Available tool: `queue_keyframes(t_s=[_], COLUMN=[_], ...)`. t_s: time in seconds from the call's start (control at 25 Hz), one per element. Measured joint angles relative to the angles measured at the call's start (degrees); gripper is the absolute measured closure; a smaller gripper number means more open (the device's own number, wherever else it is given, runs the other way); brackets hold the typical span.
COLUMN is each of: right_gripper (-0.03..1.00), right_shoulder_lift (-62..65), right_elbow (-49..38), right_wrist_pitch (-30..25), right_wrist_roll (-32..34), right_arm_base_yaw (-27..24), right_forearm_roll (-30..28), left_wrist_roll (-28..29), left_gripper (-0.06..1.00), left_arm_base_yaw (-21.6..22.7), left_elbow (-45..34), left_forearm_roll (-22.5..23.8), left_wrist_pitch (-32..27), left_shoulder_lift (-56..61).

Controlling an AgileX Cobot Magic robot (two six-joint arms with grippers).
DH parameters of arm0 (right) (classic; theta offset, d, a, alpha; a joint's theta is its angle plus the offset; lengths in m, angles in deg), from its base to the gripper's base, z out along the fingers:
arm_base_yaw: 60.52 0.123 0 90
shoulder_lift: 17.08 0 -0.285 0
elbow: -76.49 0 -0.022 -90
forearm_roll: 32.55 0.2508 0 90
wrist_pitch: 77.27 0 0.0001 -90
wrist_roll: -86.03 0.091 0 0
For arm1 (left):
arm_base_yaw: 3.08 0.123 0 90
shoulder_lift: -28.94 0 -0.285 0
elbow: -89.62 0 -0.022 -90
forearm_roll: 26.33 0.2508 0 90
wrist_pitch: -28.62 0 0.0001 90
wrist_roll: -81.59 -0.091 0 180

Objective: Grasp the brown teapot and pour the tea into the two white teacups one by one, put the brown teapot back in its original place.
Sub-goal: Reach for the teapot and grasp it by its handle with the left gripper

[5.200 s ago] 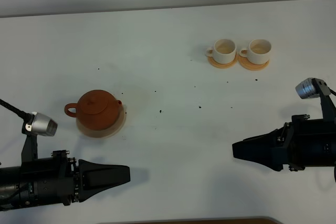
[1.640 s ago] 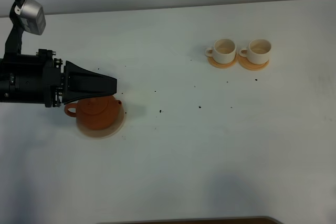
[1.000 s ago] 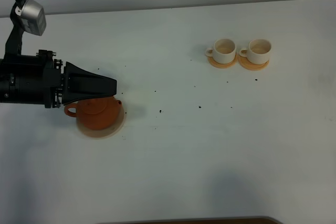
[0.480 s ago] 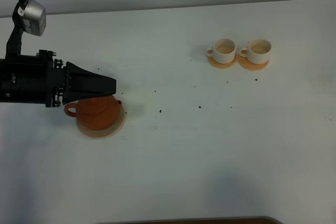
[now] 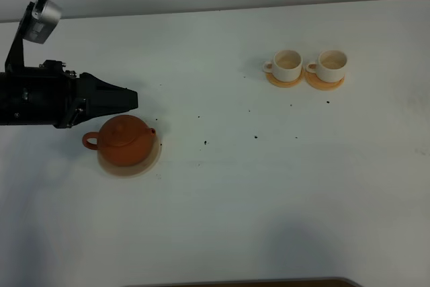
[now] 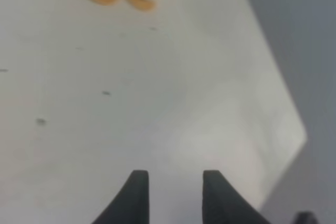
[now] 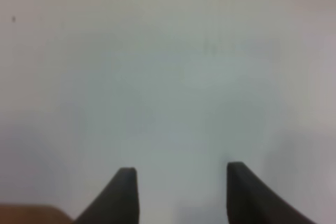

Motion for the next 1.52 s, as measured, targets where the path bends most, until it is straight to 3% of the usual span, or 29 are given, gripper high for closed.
queue_keyframes(t_s=[0.16,0.36,0.52,0.72,1.24,1.52], right_gripper=[0.55,0.55,0.55,0.55,0.56,0.56], right_shoulder_lift=[4.07,7.74,9.28,10.10,10.10,10.10], right_elbow=[0.00,0.00,0.00,0.00,-0.45,-0.45], right_wrist_pitch=[0.07,0.07,0.07,0.07,0.07,0.07], right_wrist_roll=[0.00,0.06,0.12,0.13,0.20,0.26], right_arm_base_yaw=[-1.17,-2.22,-2.25,-2.25,-2.25,-2.25], right_forearm_roll=[0.32,0.37,0.43,0.50,0.51,0.51], left_wrist_roll=[2.88,12.07,20.50,28.45,28.85,19.78], left_gripper=[0.65,0.65,0.65,0.65,0.65,0.65], left_arm_base_yaw=[-3.44,-10.41,-13.64,-16.51,-17.86,-21.91], left_elbow=[0.89,4.79,9.22,15.86,23.96,25.16], left_forearm_roll=[4.29,15.27,26.48,38.53,55.36,61.84], left_wrist_pitch=[6.28,11.28,11.33,6.13,-4.33,-8.97], left_shoulder_lift=[0.00,-0.05,-0.88,-4.55,-11.28,-11.95])
